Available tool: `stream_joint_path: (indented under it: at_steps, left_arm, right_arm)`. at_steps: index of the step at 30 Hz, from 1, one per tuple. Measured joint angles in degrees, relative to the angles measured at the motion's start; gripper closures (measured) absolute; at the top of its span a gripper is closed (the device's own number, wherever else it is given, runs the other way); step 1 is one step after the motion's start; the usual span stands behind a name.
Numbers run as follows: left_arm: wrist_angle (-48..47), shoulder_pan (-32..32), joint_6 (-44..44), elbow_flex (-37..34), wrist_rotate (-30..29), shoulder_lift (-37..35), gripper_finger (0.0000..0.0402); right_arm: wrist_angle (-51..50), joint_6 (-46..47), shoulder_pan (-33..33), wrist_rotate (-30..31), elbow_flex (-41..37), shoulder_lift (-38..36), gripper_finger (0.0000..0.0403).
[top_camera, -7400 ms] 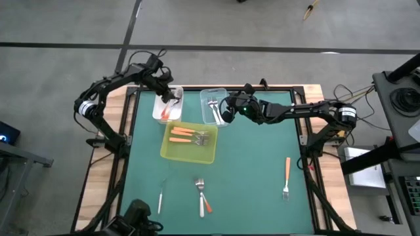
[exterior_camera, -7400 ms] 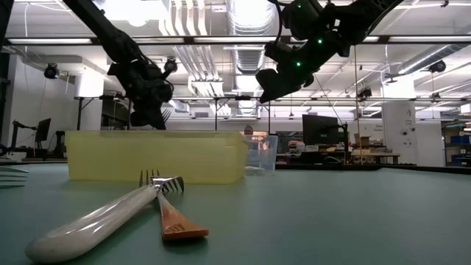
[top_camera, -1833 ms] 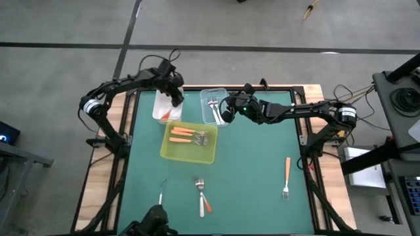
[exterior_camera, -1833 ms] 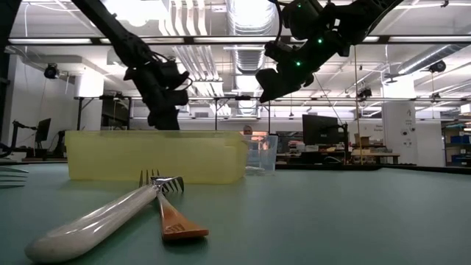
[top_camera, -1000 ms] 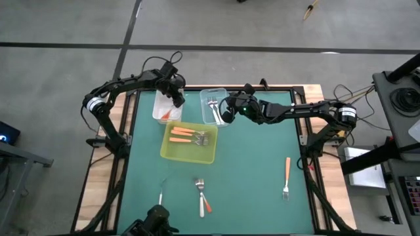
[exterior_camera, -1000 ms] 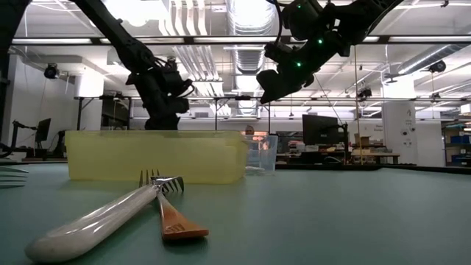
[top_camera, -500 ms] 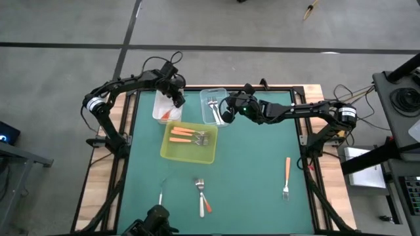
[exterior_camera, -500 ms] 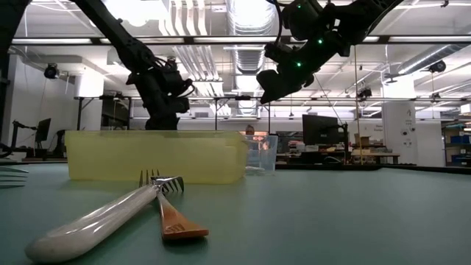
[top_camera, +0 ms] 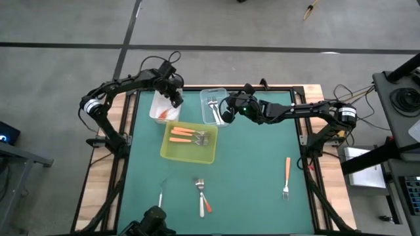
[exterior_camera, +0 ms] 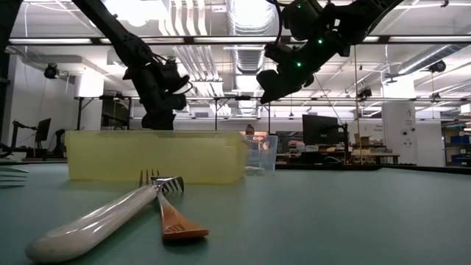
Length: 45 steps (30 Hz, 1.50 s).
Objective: Sort silverware by color (type)
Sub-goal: Put the orange fork into the white bin
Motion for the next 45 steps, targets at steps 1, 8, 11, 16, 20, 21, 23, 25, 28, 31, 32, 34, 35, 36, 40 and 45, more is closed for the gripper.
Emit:
stream_joint_path:
  at_steps: [1,8,11,16,20,21,23,25,28,31,32,34,35,36,40,45]
  left_arm:
    - [0.0,0.0,0.0,0.0,0.0,-0.3,0.0401]
    - [-1.5,0.5,0.3,0.0,0.1,-2.7,0.0401]
    - [-2.3,1.4,0.4,0.0,0.1,-2.8,0.0401]
    - [-3.1,3.5,0.6,0.0,0.1,-2.8,0.0401]
    - [-3.1,4.7,0.0,0.0,0.1,-2.8,0.0401]
    - [-3.1,4.9,-0.3,0.0,0.1,-2.7,0.0401]
    - [-3.1,5.1,-0.8,0.0,0.1,-2.4,0.0401]
    - [-3.2,5.2,-1.0,0.0,0.1,-2.1,0.0401]
    - [-3.2,5.2,-1.1,0.0,0.0,-1.8,0.0402]
    - [-3.2,5.2,-1.1,0.0,0.0,-1.8,0.0402]
    - [-3.2,5.2,-1.1,0.0,0.0,-1.8,0.0402]
    - [-3.2,5.2,-1.1,0.0,0.0,-1.8,0.0402]
    - [-3.2,5.2,-1.1,0.0,0.0,-1.8,0.0402]
    - [-3.2,5.2,-1.1,0.0,0.0,-1.8,0.0402]
    - [-3.0,5.2,-1.6,0.0,0.0,-1.8,0.0401]
    - [-3.0,5.2,-2.2,0.0,0.0,-1.8,0.0389]
  right_arm:
    - [0.0,0.0,0.0,0.0,0.0,0.0,0.0268]
    - [0.0,0.0,0.0,0.0,0.0,0.0,0.0268]
    - [0.0,0.0,0.0,0.0,0.0,0.0,0.0268]
    - [0.0,0.0,0.0,0.0,0.0,0.0,0.0268]
    - [0.0,0.0,0.0,0.0,0.0,0.0,0.0268]
    - [0.0,0.0,0.0,0.0,0.0,0.0,0.0268]
    - [0.0,0.0,0.0,0.0,0.0,0.0,0.0268]
    - [0.0,0.0,0.0,0.0,0.0,0.0,0.0268]
    - [0.0,0.0,0.0,0.0,0.0,0.0,0.0268]
    - [0.0,0.0,0.0,0.0,0.0,0.0,0.0268]
    - [0.0,0.0,0.0,0.0,0.0,0.0,0.0268]
    - [0.0,0.0,0.0,0.0,0.0,0.0,0.0268]
    - [0.0,0.0,0.0,0.0,0.0,0.0,0.0268]
    - [0.0,0.0,0.0,0.0,0.0,0.0,0.0268]
    - [0.0,0.0,0.0,0.0,0.0,0.0,0.0268]
    - [0.0,0.0,0.0,0.0,0.0,0.0,0.0268]
